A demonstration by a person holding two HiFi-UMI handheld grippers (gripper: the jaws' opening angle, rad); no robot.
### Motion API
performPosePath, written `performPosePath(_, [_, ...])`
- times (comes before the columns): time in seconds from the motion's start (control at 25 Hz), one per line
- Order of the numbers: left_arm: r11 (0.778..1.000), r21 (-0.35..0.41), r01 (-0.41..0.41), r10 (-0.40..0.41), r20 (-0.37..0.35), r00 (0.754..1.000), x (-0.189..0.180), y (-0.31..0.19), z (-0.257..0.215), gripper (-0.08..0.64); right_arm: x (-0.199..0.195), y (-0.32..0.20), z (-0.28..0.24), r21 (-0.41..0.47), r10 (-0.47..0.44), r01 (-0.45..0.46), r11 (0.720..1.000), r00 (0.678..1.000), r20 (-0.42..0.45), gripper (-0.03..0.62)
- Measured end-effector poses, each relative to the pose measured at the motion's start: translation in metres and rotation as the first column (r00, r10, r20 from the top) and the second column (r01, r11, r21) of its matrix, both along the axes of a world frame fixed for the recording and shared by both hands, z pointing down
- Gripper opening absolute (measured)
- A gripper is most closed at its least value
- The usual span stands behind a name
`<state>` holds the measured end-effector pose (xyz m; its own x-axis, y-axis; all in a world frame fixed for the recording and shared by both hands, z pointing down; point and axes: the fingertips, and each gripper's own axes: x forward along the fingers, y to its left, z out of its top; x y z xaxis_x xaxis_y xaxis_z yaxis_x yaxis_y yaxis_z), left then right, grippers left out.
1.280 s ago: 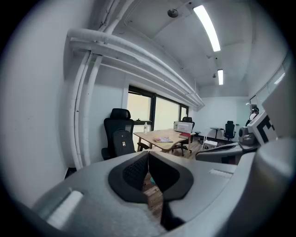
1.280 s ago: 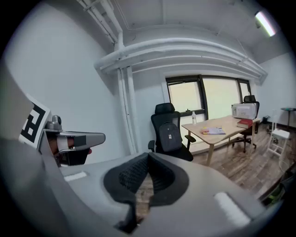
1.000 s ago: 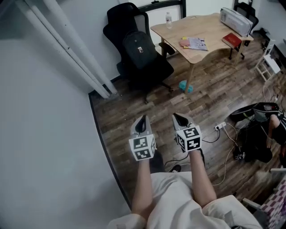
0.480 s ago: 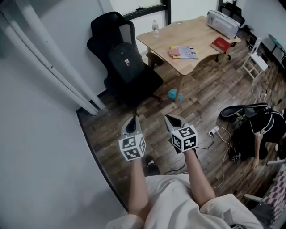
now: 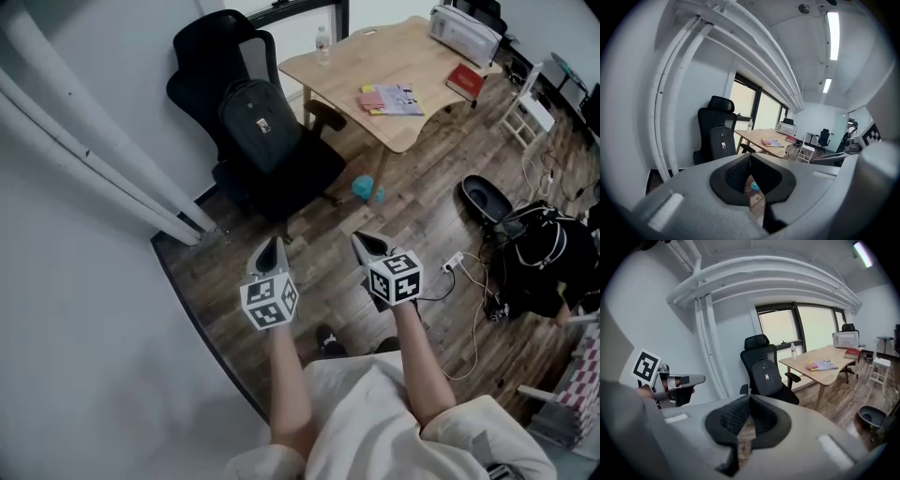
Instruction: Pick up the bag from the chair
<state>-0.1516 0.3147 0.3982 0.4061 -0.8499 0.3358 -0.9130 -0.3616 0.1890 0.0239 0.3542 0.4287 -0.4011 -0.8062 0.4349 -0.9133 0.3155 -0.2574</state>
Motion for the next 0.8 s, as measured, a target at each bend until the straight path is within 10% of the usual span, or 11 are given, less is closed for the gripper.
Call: performPosePath(0.8, [0.987,-0.064,0.149,-0.146,0.056,0.988,-0.032,-0.123,0.037,0.009,0.043,-0.175,0.038,-0.042,0.031,-0.027,0.999,0.995,0.099,0.0])
